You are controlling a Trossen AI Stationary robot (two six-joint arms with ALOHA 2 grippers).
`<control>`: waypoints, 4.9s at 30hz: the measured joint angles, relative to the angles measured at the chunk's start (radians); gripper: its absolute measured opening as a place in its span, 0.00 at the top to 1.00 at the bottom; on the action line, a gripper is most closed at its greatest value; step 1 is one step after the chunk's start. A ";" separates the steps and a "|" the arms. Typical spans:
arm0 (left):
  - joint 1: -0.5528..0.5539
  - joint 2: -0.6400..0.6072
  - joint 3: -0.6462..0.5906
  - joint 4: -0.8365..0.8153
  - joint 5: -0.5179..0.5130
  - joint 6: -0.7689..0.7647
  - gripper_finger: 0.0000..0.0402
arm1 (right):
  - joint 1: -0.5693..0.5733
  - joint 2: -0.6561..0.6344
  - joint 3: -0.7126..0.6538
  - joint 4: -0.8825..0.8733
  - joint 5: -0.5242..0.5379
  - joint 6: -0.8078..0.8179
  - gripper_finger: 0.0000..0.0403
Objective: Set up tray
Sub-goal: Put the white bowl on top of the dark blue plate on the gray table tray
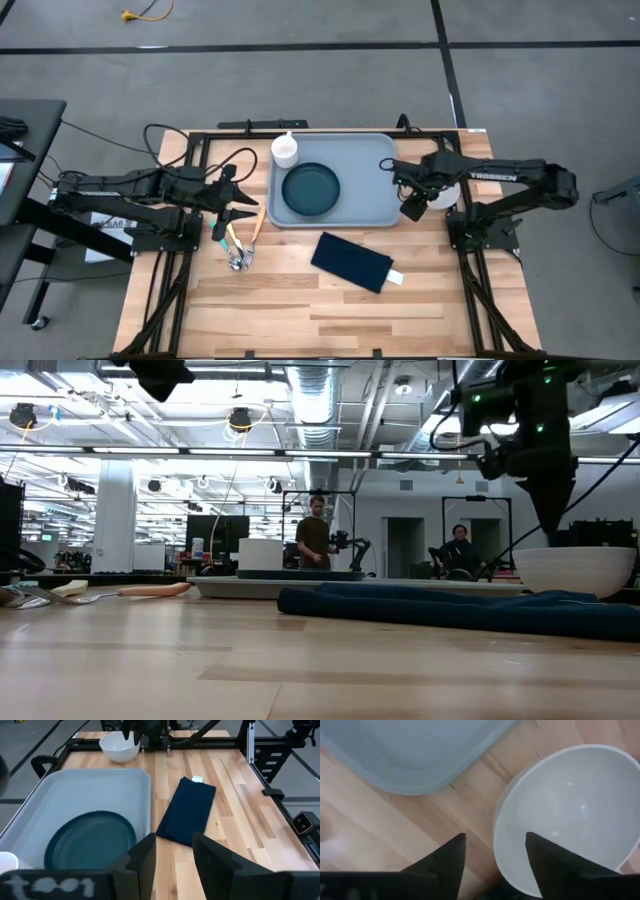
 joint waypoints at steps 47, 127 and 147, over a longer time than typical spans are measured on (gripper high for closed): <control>0.000 0.000 0.000 -0.017 0.002 -0.001 0.71 | -0.168 0.244 0.024 -0.041 -0.007 -0.133 0.99; 0.000 -0.002 0.000 -0.160 -0.124 -0.190 0.71 | 0.231 1.168 1.436 -0.127 0.045 -0.603 1.00; 0.000 -0.002 0.000 -0.168 -0.123 -0.190 0.71 | 0.233 1.164 1.438 -0.132 0.045 -0.606 0.90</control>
